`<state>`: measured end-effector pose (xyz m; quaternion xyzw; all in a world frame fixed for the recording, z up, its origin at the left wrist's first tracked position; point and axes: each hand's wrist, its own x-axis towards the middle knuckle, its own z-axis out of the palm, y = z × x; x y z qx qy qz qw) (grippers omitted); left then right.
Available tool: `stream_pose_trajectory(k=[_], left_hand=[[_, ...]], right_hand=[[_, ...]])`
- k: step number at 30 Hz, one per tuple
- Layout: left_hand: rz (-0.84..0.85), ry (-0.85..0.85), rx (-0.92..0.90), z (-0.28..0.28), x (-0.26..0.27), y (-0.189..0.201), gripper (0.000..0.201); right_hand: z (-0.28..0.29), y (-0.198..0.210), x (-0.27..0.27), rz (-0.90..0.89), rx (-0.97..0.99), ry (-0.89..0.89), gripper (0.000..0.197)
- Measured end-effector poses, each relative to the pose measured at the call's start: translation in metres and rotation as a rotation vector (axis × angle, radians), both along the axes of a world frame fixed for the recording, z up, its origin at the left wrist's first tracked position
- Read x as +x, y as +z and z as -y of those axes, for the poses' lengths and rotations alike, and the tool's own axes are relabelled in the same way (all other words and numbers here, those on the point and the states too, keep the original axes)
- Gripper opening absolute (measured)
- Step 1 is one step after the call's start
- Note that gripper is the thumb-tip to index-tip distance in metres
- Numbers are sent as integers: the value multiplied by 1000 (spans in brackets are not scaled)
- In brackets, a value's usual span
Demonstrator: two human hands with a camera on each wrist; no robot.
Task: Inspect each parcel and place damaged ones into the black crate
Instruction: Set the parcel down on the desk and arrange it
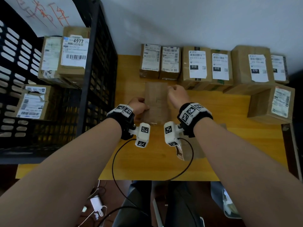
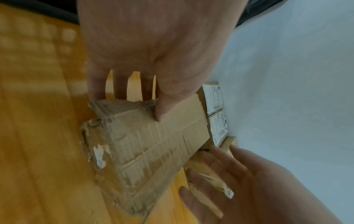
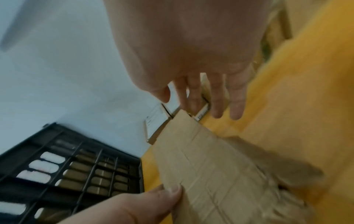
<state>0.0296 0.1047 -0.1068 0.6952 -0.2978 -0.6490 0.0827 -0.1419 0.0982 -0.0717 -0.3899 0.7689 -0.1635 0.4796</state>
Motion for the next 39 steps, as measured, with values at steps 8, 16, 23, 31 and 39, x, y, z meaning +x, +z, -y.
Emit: stream_pose_trajectory(k=[8,16,23,31,39], left_hand=[[-125,216,-146,14,-5,25,38],[-137,333,-247,22,2,24,46],[-162,230,-204,27,0,28,28],[-133,186,-105,26,5,16,34],[-127,194,-88,28,5,12,33]], right_hand=[[2,-2,12,239,21,-271,58],[6,5,5,242,-111,-273,22],[16,32,-2,-91,-394,18,30],[15,23,11,-385,-62,405,51],[21,19,12,-358,-23,395,51]])
